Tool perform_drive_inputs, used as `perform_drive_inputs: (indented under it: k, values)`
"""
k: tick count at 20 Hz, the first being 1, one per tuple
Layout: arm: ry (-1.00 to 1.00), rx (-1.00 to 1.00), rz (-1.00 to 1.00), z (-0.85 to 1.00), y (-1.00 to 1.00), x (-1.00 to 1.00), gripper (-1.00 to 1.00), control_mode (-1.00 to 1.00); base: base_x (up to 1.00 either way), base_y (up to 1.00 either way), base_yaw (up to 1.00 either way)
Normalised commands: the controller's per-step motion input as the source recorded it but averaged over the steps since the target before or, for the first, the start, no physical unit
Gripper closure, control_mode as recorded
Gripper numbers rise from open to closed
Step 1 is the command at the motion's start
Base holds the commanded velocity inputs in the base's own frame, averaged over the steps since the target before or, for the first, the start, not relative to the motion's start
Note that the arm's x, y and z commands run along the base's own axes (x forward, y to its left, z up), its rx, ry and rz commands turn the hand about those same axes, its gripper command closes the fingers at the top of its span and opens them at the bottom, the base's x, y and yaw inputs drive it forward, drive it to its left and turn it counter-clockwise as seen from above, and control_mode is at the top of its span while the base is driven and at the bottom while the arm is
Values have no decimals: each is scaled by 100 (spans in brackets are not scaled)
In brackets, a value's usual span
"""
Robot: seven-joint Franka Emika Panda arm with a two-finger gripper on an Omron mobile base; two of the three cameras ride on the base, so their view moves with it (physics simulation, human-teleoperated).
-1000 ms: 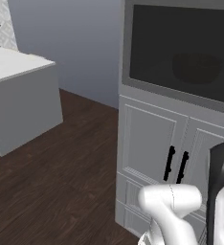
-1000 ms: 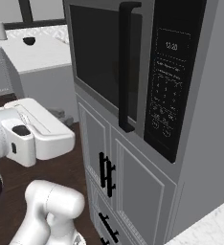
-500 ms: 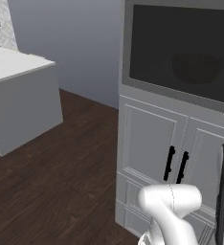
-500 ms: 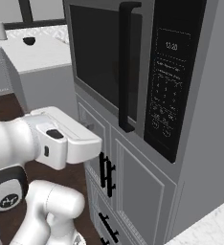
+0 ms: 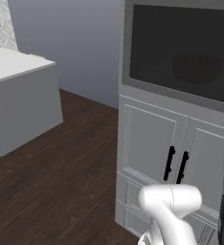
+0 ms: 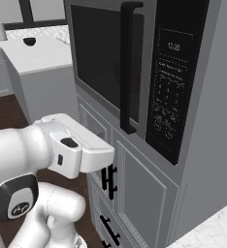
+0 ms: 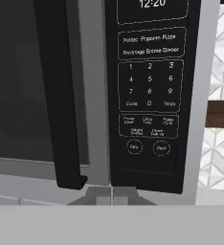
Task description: Pick the garlic from the sink and place it in the bowl. Then pick the bowl and place it in the microwave. Then close the microwave door and press the start button.
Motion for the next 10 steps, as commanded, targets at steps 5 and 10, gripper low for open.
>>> perform_drive_inputs:
  k: [5,10]
  values:
    - [-1,-2,0,-26,0,6,100,-100,0,0,0]
    - [0,0,0,-18,-2,3,100,-100,0,0,0]
